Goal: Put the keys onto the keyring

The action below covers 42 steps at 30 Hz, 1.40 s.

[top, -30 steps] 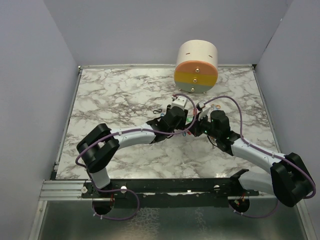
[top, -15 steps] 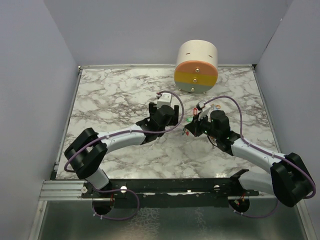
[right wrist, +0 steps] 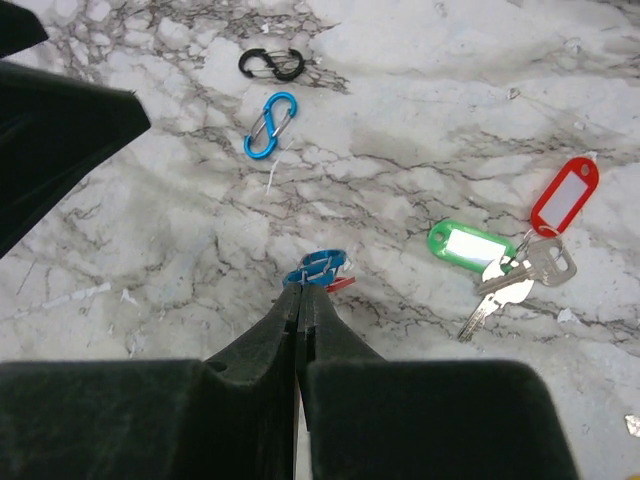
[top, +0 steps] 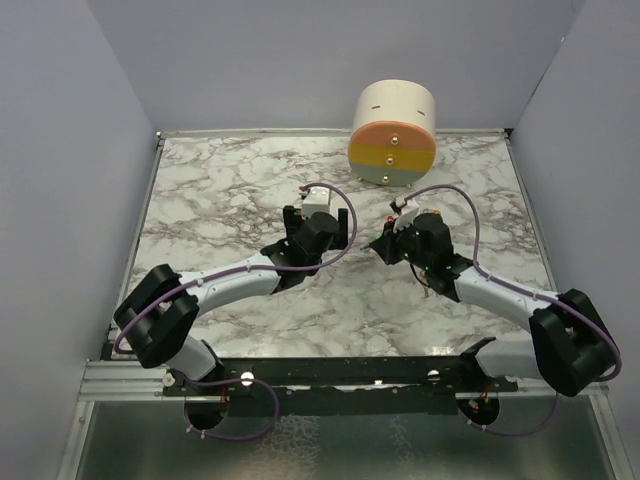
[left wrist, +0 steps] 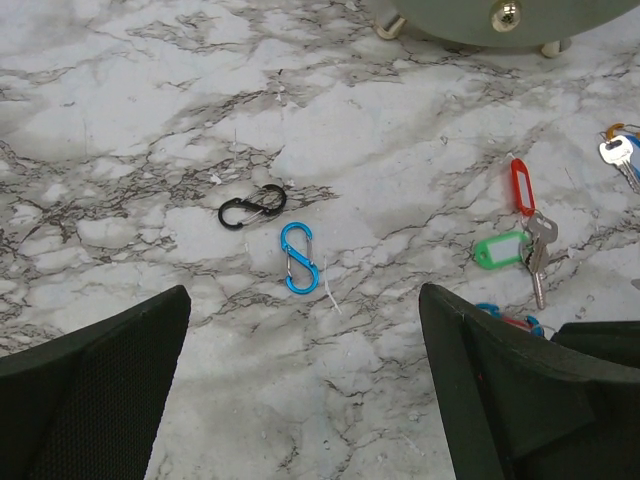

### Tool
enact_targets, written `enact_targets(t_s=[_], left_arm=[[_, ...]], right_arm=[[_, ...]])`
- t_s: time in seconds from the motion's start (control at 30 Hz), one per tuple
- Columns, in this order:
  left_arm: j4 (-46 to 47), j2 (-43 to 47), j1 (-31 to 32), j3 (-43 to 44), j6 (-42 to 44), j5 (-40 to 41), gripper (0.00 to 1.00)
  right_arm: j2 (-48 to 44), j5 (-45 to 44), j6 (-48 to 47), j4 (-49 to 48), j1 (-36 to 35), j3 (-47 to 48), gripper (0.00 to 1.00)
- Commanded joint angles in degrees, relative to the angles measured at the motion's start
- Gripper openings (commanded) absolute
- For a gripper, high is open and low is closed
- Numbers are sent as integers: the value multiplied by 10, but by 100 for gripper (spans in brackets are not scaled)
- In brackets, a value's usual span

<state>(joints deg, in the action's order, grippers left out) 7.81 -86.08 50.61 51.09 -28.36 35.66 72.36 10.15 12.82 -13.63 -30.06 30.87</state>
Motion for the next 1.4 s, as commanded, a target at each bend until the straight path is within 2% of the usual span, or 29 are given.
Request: enact_targets(t_s=[0.0,0.27,0.6,0.67,0.77,0.9,1.07,1.37], left_arm=[[4,29,-3,-10,1,15,99],[6,38,-9,-20,7,7,99],[15,50,-19,-33,7,-7,99],[15,47,-20,-32,8,-11,99],[15,42,-22,-29,8,-13,99],[14,38,-23,-28,8,-14,99],[11,36,-24,-31,5,-12,99],[7,27,-29,-29,2,-12,99]], right_arm=[[45,-52,24,-48,-4,40,1],[190,-71,22,-96,-4,141,1],[328,-119,8,-96,-3,264,1],[339,-135,9,-92,-3,278,6],[341,-158,13,-93,-2,283,32],[326,-182,16,-91,0,271,46],[282,-219,35,-67,1,230,48],[219,-304,113,75,1,187,48]])
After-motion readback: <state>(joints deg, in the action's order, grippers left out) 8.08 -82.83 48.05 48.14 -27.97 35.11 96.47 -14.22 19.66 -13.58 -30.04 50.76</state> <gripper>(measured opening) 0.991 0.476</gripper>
